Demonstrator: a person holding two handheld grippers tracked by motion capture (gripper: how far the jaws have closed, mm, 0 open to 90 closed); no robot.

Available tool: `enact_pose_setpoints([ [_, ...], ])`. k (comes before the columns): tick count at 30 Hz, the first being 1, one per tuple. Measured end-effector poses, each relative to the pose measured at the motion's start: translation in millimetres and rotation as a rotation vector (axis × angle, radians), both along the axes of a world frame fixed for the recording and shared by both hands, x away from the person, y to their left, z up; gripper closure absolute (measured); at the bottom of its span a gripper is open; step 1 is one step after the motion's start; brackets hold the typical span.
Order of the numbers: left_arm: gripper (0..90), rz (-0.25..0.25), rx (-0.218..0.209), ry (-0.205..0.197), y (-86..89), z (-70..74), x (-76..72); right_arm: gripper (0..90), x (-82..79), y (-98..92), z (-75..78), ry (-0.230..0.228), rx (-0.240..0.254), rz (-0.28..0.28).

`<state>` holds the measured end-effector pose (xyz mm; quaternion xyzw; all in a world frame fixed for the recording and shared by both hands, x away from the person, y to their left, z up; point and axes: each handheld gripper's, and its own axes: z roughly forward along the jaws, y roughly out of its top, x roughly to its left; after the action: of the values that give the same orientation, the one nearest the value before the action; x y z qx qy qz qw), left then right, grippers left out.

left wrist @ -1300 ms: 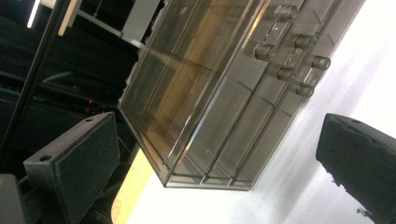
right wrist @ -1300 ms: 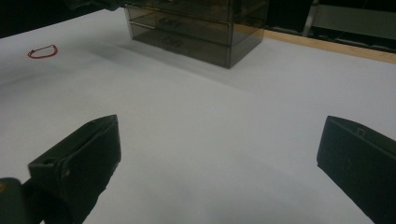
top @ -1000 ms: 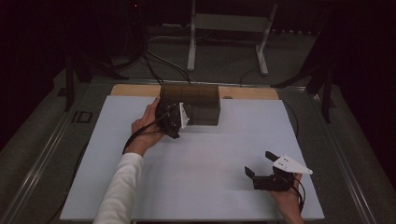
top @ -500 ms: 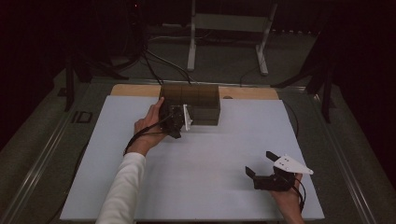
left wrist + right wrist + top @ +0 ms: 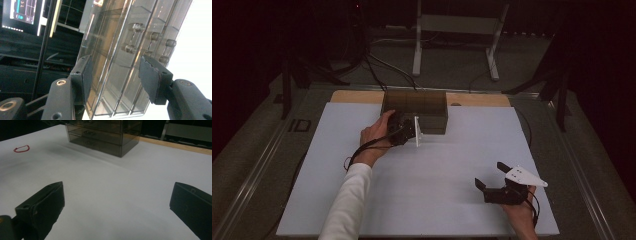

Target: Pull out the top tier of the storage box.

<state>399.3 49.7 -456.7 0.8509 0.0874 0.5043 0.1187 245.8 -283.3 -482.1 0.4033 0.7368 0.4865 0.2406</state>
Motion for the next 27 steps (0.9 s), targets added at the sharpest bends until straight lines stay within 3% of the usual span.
enact_pose_setpoints([
  [13, 48.1, 0.007, 0.038, -0.034, -6.5, -7.0, 0.8, 0.0, 0.2, 0.5, -0.2, 0.000, 0.000, 0.002],
  [15, 48.2, 0.004, 0.028, -0.030, -7.4, -7.8, 1.1, 0.0, 0.2, 0.5, -0.3, 0.000, 0.000, 0.002],
  [23, 46.3, -0.001, 0.056, -0.020, -10.8, -12.7, 2.4, 0.0, 0.4, 0.3, -0.4, 0.002, 0.001, 0.000],
  [27, 46.4, -0.002, 0.058, -0.044, -13.5, -15.9, 3.2, 0.0, 0.5, 0.3, -0.4, 0.003, 0.001, -0.001],
])
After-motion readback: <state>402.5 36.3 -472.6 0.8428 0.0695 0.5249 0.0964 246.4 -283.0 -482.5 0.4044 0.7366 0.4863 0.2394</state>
